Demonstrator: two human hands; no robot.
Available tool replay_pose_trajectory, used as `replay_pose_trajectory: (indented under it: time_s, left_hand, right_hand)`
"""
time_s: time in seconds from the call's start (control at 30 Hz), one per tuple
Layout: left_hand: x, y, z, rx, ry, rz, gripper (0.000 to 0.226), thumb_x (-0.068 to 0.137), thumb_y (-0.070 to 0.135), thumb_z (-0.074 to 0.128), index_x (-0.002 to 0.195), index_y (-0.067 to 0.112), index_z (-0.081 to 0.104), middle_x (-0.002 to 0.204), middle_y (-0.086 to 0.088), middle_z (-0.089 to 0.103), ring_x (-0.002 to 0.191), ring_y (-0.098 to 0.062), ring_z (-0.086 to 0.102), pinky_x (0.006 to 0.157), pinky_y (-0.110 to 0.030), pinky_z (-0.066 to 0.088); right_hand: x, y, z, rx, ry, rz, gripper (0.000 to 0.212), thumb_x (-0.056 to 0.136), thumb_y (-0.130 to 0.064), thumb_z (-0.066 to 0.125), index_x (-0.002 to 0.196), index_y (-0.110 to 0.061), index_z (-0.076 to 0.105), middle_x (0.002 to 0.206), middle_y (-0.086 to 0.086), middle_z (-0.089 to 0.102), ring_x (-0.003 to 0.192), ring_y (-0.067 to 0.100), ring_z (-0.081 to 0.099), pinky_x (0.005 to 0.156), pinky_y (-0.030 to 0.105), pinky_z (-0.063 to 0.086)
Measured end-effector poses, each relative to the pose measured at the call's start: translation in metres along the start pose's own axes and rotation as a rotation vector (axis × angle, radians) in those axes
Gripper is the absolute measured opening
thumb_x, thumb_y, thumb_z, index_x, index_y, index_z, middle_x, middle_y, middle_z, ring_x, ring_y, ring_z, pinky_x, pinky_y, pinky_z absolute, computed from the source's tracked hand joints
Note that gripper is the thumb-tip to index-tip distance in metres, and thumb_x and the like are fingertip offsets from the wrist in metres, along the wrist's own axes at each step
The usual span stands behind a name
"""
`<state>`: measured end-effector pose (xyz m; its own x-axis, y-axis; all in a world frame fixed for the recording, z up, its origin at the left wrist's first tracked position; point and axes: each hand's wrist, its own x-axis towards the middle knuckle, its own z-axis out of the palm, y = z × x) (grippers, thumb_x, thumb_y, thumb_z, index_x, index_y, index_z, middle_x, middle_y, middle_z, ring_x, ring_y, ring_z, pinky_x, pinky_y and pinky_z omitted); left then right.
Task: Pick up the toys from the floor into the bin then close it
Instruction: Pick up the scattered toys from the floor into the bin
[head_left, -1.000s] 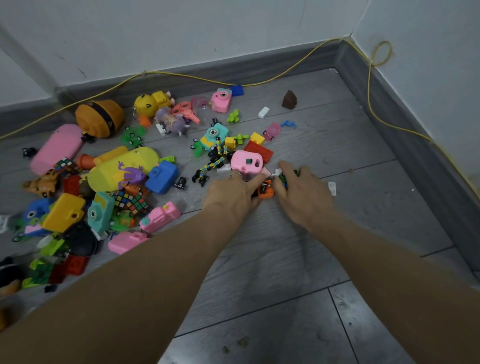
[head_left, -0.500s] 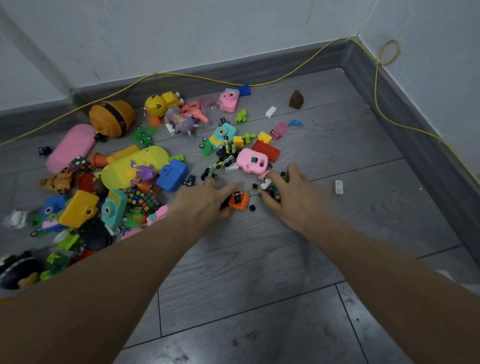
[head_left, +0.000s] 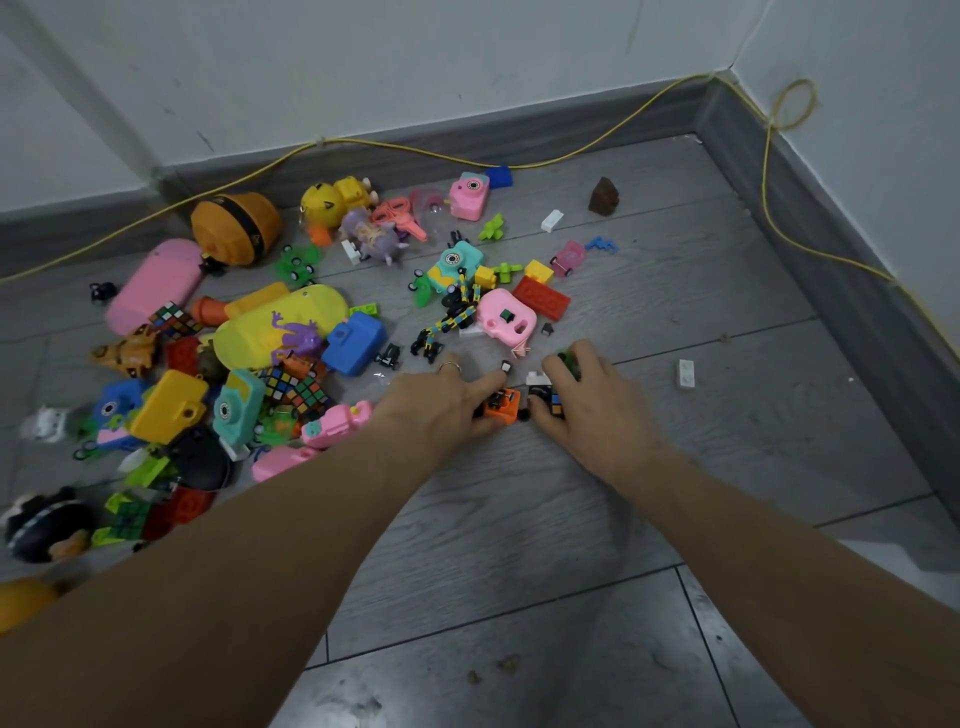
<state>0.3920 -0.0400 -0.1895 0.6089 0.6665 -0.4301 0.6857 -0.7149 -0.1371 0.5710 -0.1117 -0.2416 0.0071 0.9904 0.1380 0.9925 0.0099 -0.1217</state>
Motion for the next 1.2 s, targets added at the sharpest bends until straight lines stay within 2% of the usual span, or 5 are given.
replay_pose_trajectory:
  time_s: [0.23, 0.57, 0.8, 0.93, 1.2]
  left_hand:
    - [-0.026, -0.015, -0.004, -0.046, 0.031, -0.040, 0.052, 0.097, 0.062, 0.024, 0.138, 0.030, 0.023, 0.127, -0.015, 0.048, 0.086, -0.029, 0.063, 0.054, -0.035, 0.047]
    - [-0.103, -0.056, -0.028, -0.110, 0.251, -0.164, 0.045, 0.097, 0.060, 0.039, 0.133, 0.034, 0.030, 0.104, -0.008, 0.053, 0.078, -0.031, 0.060, 0.049, -0.031, 0.041]
    - [-0.218, -0.130, -0.061, -0.359, 0.330, -0.273, 0.045, 0.094, 0.062, 0.041, 0.123, 0.027, 0.039, 0.102, -0.011, 0.063, 0.088, -0.032, 0.060, 0.069, -0.039, 0.048]
    - [-0.319, -0.179, -0.077, -0.748, 0.203, -0.410, 0.037, 0.095, 0.058, 0.044, 0.113, 0.026, 0.043, 0.079, -0.011, 0.055, 0.054, -0.026, 0.058, 0.044, -0.027, 0.045]
    - [-0.505, -0.259, -0.039, -1.086, -0.622, -0.961, 0.061, 0.083, 0.065, 0.059, 0.122, 0.018, 0.060, 0.106, -0.005, 0.060, 0.072, -0.018, 0.063, 0.053, -0.023, 0.053]
  right_hand:
    - [-0.008, -0.011, -0.001, 0.187, 0.044, 0.175, 0.029, 0.088, -0.040, 0.060, 0.102, -0.015, 0.053, 0.100, 0.008, 0.045, 0.071, 0.025, 0.053, 0.054, 0.030, 0.040]
    - [-0.004, -0.073, -0.067, 1.216, 0.026, 0.893, 0.027, 0.088, -0.040, 0.064, 0.093, -0.014, 0.057, 0.088, 0.008, 0.059, 0.059, 0.018, 0.054, 0.056, 0.034, 0.053]
    - [0.023, -0.190, -0.181, 1.790, -0.333, 0.563, 0.021, 0.094, -0.032, 0.061, 0.105, -0.014, 0.057, 0.087, 0.014, 0.057, 0.054, 0.011, 0.046, 0.046, 0.021, 0.043]
    - [0.021, -0.294, -0.242, 1.672, -0.560, 0.258, 0.015, 0.095, -0.032, 0.058, 0.097, -0.017, 0.058, 0.075, 0.006, 0.059, 0.054, 0.011, 0.048, 0.046, 0.022, 0.046]
    - [-0.039, -0.471, -0.283, 1.153, -0.984, -0.261, 0.024, 0.091, -0.032, 0.067, 0.099, -0.011, 0.057, 0.091, 0.010, 0.055, 0.069, 0.016, 0.054, 0.068, 0.031, 0.059]
